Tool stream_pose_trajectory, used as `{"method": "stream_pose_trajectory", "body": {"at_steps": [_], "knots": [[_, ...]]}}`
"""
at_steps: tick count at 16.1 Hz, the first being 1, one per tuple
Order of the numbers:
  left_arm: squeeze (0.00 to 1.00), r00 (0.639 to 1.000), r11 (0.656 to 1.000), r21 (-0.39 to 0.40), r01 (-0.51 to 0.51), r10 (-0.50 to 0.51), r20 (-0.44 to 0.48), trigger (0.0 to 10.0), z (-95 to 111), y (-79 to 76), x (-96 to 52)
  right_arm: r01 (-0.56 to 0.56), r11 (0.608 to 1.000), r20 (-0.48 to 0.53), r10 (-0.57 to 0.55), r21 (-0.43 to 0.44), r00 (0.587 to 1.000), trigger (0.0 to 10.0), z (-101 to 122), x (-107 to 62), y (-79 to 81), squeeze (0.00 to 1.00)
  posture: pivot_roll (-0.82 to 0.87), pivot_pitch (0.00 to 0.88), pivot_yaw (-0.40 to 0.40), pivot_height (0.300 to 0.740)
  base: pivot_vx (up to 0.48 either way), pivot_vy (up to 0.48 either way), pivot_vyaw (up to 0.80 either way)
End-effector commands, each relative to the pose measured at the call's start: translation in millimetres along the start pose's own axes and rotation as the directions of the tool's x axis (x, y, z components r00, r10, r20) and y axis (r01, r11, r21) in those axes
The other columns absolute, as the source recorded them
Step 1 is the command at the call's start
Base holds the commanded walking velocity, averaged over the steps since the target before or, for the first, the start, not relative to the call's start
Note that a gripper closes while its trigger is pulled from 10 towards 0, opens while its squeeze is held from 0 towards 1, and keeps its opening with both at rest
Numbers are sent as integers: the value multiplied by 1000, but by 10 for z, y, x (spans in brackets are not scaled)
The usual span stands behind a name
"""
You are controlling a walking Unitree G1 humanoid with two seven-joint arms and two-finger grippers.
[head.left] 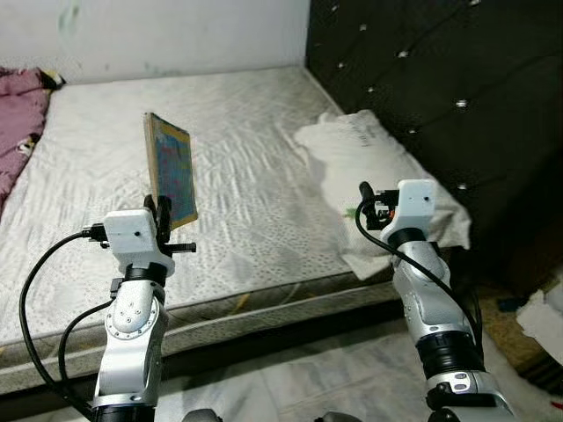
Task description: Clean up the room
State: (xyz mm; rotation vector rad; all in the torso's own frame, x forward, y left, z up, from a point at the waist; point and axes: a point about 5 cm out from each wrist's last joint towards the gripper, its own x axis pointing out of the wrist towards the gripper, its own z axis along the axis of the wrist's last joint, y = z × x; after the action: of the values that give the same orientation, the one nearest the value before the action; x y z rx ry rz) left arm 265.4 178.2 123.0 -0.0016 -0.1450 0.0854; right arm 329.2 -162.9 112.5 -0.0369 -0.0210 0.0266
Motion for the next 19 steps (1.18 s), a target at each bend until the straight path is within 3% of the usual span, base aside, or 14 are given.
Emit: {"method": "stream_pose_trajectory", "body": {"at_steps": [1,4,19], "knots": [[0,998,1000,5,-12,12,62,10000,123,54,38,-21,1000,14,20,9,1000,10000,53,28,73,0,47,0,-13,740,0,0,0],[0,997,1000,-5,6,-5,74,10000,129,37,35,-28,1000,13,28,4,1000,10000,50,28,78,0,48,0,-14,740,97,0,0],[0,997,1000,-7,22,-21,75,10000,130,17,41,-38,999,15,38,-5,999,10000,49,43,98,0,51,0,-14,740,356,0,0]]}}
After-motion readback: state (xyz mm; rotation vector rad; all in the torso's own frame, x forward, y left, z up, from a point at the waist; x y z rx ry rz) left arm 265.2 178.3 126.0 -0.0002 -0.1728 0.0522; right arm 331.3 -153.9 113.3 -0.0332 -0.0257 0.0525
